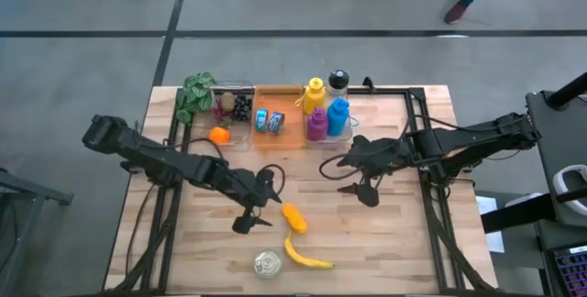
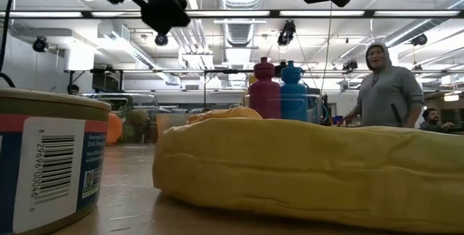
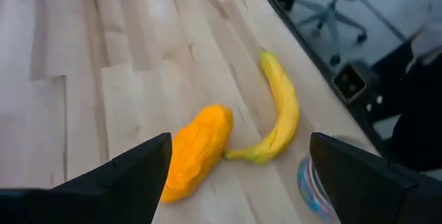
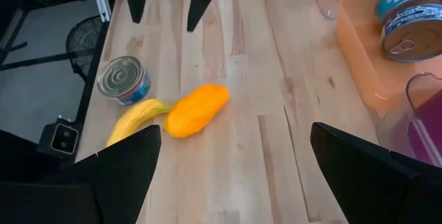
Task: Pick & Place Food Item
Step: Put the yellow mango into the left transparent bin
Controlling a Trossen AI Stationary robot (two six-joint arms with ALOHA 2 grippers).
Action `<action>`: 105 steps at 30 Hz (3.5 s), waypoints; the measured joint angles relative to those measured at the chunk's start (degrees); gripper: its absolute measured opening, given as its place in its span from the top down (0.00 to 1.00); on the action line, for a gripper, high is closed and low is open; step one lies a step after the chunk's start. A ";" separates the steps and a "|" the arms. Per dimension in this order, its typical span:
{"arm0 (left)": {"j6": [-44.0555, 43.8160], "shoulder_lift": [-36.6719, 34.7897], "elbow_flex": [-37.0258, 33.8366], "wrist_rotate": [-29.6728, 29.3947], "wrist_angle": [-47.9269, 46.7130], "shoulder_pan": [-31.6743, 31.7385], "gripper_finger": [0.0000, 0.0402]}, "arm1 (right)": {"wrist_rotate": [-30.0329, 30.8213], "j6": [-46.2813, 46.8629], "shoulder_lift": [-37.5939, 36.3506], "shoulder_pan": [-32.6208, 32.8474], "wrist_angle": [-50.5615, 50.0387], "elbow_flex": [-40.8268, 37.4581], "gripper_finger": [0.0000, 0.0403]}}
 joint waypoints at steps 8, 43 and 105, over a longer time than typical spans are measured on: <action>3.25 8.18 0.17 3.78 4.46 1.53 0.15 | 2.03 0.06 0.00 -0.02 0.18 0.00 0.08; 10.20 23.24 7.26 3.90 6.51 3.61 0.17 | 2.07 -2.06 0.00 -0.02 0.04 0.00 0.08; 8.27 28.12 3.76 3.68 13.20 4.59 0.17 | 3.02 -1.19 0.00 -0.04 0.13 0.00 0.08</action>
